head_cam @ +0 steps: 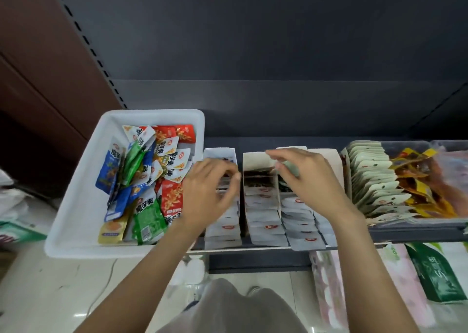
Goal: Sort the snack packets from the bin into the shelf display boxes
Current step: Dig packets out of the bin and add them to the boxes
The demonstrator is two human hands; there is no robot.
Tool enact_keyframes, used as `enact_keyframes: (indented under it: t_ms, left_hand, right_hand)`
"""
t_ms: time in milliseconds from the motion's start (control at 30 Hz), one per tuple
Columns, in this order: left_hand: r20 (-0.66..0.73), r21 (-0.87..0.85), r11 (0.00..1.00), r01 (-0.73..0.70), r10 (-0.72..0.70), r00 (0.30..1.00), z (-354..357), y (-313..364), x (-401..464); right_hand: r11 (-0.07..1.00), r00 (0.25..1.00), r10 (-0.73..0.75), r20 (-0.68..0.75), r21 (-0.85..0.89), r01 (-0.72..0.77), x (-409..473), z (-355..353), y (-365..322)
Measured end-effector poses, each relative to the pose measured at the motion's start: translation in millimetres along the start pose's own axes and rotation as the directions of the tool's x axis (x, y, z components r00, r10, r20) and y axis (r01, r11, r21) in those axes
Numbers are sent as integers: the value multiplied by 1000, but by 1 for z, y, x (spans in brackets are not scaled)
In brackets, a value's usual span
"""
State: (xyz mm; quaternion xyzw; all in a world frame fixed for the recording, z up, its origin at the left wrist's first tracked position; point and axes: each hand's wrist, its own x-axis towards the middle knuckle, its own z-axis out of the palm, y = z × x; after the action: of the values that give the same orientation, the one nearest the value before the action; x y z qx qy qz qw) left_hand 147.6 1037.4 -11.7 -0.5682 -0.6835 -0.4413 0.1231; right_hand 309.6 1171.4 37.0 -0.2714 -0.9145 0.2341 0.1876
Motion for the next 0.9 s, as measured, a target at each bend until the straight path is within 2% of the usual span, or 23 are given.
enact_keyframes:
  t_ms: [100, 167, 233, 333, 433, 500, 600, 767, 833, 900]
  left_hand:
    - [-46, 148, 974, 172, -167, 985, -49, -48, -14]
    - [-23, 249, 912, 325, -330, 944, -78, -84, -24]
    - [-7, 317, 842, 437, -459, 888, -102, -120, -34]
    - [26, 430, 773, 466, -527, 849, -129, -161, -40]
    - [92, 507, 746, 431, -544, 834, -138, -188, -34]
    - [161, 520, 752, 405, -552, 818, -137, -200, -30]
    - [231, 523, 760, 386, -562, 794, -132, -215, -28]
    - [243, 459, 814, 356, -501, 831, -124, -231, -28]
    - [248, 429, 834, 347, -478, 842, -122, -236, -28]
    - [265, 399, 847, 352, -474, 840, -119, -239, -28]
  right_hand:
    - [989, 995, -98, -3, 110, 98, 12, 20, -51]
    - [970, 983, -181, 40, 173, 172, 25, 47, -80]
    - [953, 969, -213, 121, 243, 180, 42, 78, -102]
    - [957, 964, -191, 184, 251, 142, 70, 127, -129]
    - [974, 954, -226, 196, 29, 225, 104, 168, -147]
    - [922, 927, -281, 251, -199, 333, 129, 187, -156]
    - [836, 913, -262, 312, -400, 377, 165, 208, -165]
    - [680, 899, -132, 418, -622, 389, 197, 231, -158]
    - [645, 889, -188, 417, -630, 432, 199, 230, -150]
    - [653, 875, -356, 328, -583, 484, 196, 225, -146]
